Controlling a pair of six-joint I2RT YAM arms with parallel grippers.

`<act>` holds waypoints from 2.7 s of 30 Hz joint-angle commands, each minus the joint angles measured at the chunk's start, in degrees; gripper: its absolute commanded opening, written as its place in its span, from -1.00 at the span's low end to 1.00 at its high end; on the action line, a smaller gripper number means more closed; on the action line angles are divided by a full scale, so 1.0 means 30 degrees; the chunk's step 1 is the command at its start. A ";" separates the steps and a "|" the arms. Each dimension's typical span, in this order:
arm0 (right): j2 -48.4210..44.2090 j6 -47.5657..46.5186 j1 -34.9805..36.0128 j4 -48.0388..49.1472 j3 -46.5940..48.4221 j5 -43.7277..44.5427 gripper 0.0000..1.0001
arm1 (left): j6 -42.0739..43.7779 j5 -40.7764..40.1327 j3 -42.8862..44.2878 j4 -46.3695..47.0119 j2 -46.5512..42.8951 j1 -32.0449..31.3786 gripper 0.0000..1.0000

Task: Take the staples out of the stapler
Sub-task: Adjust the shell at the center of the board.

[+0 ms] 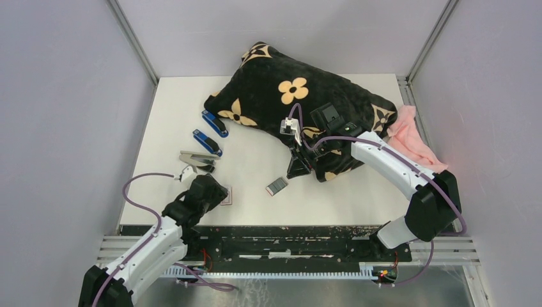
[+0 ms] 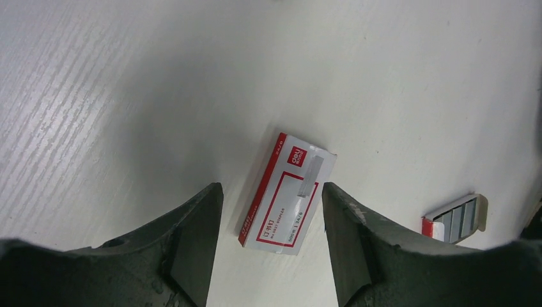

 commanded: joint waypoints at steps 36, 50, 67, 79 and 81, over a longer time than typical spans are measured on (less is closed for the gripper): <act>0.0694 -0.0388 -0.0059 0.0338 0.0194 -0.0512 -0.38 | -0.2474 0.3847 -0.0593 0.3089 0.1311 -0.0862 -0.08; 0.0729 -0.0792 -0.0079 -0.0020 0.0316 -0.0423 -0.38 | 0.4122 0.2996 0.2602 0.5289 0.5685 -0.4634 -0.02; 0.0446 -0.1879 -0.0149 -0.0920 0.0606 -0.0479 -0.38 | 1.0890 0.2297 0.1333 0.7264 0.0384 -0.3698 0.98; 0.0543 -0.1974 -0.0168 -0.0994 0.0633 -0.0512 -0.38 | 0.8671 0.0799 0.1510 0.7192 0.2638 -0.1849 0.99; 0.0542 -0.1988 -0.0174 -0.0994 0.0649 -0.0533 -0.38 | 0.8584 0.0362 0.1653 0.6911 0.2835 -0.1713 0.99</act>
